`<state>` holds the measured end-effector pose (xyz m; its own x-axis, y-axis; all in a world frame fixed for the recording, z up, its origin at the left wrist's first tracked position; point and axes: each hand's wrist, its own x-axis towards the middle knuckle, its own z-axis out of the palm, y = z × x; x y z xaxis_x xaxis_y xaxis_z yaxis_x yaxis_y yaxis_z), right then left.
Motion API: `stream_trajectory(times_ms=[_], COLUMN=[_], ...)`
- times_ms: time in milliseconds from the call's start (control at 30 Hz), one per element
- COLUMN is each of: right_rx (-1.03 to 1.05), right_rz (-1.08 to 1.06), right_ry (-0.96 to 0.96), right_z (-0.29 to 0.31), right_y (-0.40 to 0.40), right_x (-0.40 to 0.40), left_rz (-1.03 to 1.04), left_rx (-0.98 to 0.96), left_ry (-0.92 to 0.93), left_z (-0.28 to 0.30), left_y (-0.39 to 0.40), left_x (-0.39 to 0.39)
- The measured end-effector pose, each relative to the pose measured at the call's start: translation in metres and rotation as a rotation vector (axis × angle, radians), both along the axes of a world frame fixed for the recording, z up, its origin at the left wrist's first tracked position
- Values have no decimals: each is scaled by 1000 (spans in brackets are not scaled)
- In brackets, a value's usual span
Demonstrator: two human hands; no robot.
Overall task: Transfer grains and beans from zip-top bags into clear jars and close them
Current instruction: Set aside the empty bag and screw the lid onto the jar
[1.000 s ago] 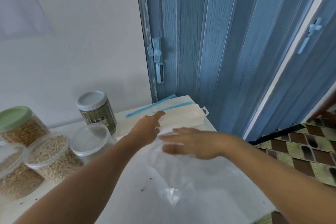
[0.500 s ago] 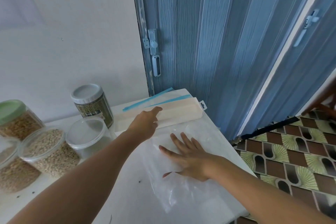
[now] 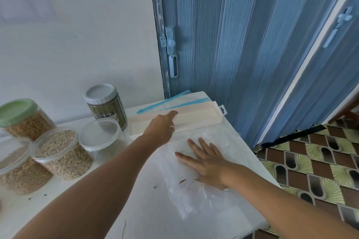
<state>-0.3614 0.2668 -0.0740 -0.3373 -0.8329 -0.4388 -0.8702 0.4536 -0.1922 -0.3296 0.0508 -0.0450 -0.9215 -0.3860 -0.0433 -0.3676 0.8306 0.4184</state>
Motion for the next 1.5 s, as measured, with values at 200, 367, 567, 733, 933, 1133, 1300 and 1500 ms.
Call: stream_trajectory(times_ms=[200,367,567,733,933,1133,1300,1500], right_rx=[43,36,-149,-326,-435,-467,-376,-286], right_rz=[-13,-110,-81,10,73,84,41,10], right_ry=[-16,-202,-143,-125,-166,-260,-221,-174], right_z=[-1,26,81,130,137,116,76,36], right_y=[0,-9,-30,-93,-195,-284,-334,-357], right_x=[-4,-8,-6,64,158,264,324,358], left_rz=[-21,-43,-25,63,199,493,637,562], left_rx=[12,-25,-88,-129,-167,-255,-21,360], left_ry=[-16,51,192,307,474,388,249,356], left_z=[3,27,72,114,140,118,88,71], left_y=[-1,-3,-25,-63,-135,-230,-279,-304], left_x=[4,27,91,172,304,427,471,479])
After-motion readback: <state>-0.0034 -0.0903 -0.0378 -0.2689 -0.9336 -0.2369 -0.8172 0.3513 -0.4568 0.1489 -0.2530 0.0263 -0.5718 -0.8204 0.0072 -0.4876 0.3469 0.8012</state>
